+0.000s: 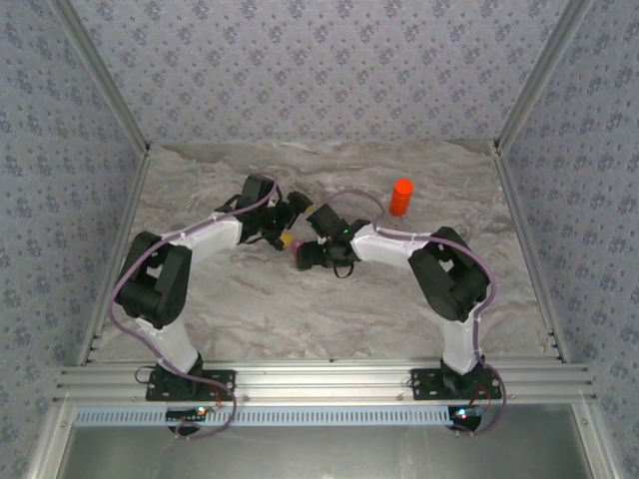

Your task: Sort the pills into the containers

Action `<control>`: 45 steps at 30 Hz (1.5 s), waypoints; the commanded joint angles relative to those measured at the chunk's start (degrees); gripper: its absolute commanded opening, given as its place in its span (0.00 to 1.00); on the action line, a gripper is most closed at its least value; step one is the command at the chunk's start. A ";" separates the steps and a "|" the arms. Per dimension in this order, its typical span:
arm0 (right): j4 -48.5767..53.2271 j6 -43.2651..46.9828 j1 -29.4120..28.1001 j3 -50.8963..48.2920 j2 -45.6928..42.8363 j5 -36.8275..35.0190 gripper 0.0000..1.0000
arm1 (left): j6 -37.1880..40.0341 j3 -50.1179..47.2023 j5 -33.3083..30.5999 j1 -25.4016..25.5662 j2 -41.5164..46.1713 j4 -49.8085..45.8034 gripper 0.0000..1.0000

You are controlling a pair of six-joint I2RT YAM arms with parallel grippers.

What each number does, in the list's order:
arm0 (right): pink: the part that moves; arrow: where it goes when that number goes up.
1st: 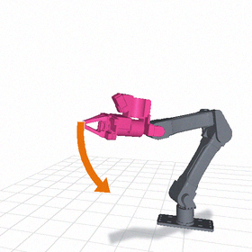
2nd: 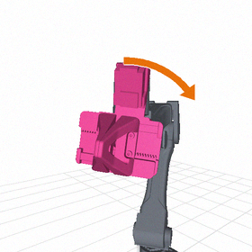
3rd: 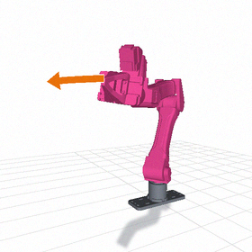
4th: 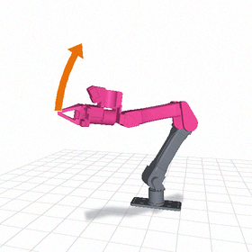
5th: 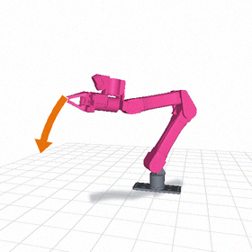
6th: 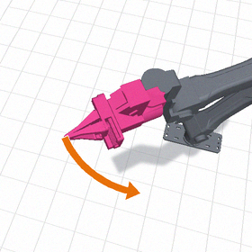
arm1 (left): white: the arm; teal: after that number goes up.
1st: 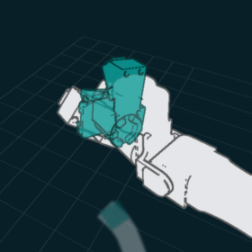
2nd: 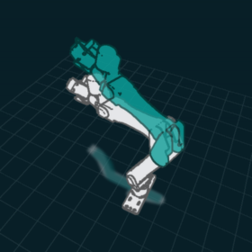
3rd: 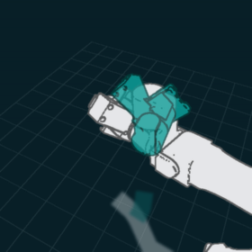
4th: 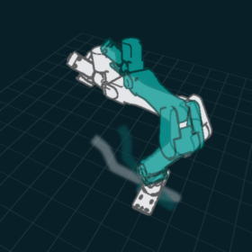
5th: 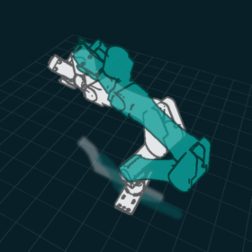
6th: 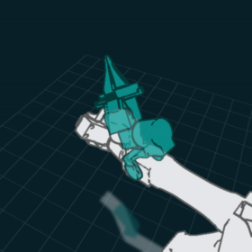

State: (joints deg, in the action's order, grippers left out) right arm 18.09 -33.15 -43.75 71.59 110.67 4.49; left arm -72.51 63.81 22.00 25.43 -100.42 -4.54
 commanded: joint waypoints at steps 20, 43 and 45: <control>8.39 3.85 -3.89 8.34 3.84 -1.53 0.77 | 13.72 -6.37 0.21 -16.67 10.59 -8.21 1.00; 13.60 4.29 -6.35 14.53 9.54 -7.32 0.64 | 12.18 -7.65 1.64 -17.77 10.18 -5.48 1.00; 13.85 4.67 -6.60 14.78 9.75 -7.79 0.61 | 12.04 -7.67 1.64 -17.74 10.03 -5.43 1.00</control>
State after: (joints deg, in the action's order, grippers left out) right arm 29.41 -29.32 -49.45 84.82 118.91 -2.26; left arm -60.51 56.05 22.74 7.97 -91.50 -10.50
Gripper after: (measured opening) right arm 0.617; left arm 0.997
